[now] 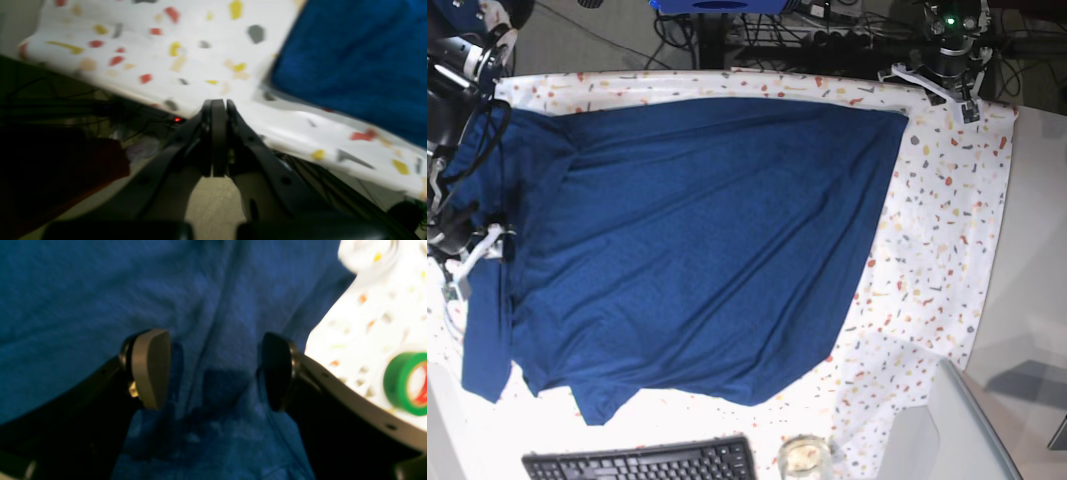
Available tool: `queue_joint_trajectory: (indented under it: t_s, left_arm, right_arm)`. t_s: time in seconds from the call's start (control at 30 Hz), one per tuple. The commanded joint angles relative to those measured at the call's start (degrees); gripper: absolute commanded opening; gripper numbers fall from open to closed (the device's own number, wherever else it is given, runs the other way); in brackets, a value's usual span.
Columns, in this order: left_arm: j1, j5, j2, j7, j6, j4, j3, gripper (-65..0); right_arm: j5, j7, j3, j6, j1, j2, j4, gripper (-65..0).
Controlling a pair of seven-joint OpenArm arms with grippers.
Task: Layout the t-shirt on the table in an organized manner, then fold the t-shirt properly
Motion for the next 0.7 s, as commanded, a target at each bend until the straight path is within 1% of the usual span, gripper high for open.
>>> queue_joint_trajectory:
  t_s: [0.0, 0.1, 0.17, 0.2, 0.27, 0.33, 0.37, 0.53, 0.67]
  left_arm:
    - [0.5, 0.0, -0.2, -1.0, 0.4, 0.7, -0.1, -65.0]
    - [0.5, 0.0, -0.2, -1.0, 0.4, 0.7, -0.1, -65.0]
    - [0.5, 0.0, -0.2, -1.0, 0.4, 0.6, -0.1, -65.0]
    - [0.5, 0.0, -0.2, -1.0, 0.4, 0.6, -0.1, -65.0]
    - [0.5, 0.0, -0.2, -1.0, 0.4, 0.6, -0.3, -65.0]
    - [0.5, 0.0, -0.2, -1.0, 0.4, 0.6, -0.5, -65.0]
    - [0.5, 0.0, -0.2, -1.0, 0.4, 0.6, -0.6, -65.0]
    - [0.5, 0.0, -0.2, -1.0, 0.4, 0.6, -0.7, -65.0]
    - [0.5, 0.0, -0.3, -1.0, 0.4, 0.5, -0.7, -65.0]
  right_arm:
    - [1.1, 1.3, 0.1, 0.1, 2.0, 1.2, -0.5, -25.1]
    - [1.1, 1.3, 0.1, 0.1, 2.3, 2.0, -2.4, -26.0]
    - [1.1, 1.3, 0.1, 0.1, 2.3, 2.1, -2.4, -31.2]
    - [1.1, 1.3, 0.1, 0.1, 2.3, 2.3, -2.4, -36.3]
    - [1.1, 1.0, 0.1, 0.1, 2.3, 2.4, -2.4, -49.7]
    - [1.1, 1.0, 0.1, 0.1, 2.3, 2.5, -2.4, -61.7]
    - [1.1, 0.9, 0.1, 0.1, 2.3, 2.5, -2.4, -65.0]
    - [1.1, 0.9, 0.5, 0.1, 1.4, 2.6, -0.8, -64.5]
    - [1.3, 0.9, 0.4, 0.1, -1.4, 1.4, 4.8, -63.3]
